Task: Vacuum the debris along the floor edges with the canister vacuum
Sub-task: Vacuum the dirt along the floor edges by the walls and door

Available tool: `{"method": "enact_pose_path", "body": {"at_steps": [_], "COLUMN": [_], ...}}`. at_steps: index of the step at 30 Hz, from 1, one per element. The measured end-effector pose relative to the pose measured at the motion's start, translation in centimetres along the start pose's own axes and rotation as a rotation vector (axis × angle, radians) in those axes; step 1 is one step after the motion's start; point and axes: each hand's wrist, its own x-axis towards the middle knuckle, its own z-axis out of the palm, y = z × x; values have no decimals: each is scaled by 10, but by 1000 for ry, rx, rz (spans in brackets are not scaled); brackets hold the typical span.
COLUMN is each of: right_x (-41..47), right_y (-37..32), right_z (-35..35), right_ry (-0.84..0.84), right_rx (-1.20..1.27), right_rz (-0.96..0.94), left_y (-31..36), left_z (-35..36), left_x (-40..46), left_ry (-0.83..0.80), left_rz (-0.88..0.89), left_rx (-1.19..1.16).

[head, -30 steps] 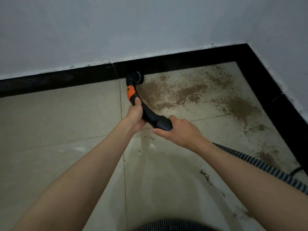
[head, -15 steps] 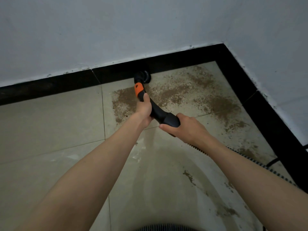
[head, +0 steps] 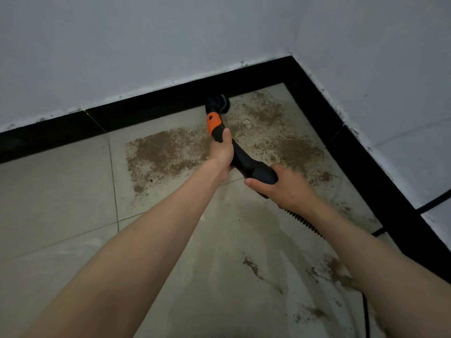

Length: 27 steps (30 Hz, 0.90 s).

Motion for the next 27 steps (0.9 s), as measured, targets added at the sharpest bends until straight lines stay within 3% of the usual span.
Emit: {"method": "enact_pose_path", "body": {"at_steps": [27], "right_x": [27], "right_y": [49], "right_z": [-34], "right_ry": [123], "right_rx": [251], "right_rz": [167], "left_y": [11], "left_z": [101], "left_x": [25], "left_ry": [-177], "left_rz": [43], "left_rx": [321]}}
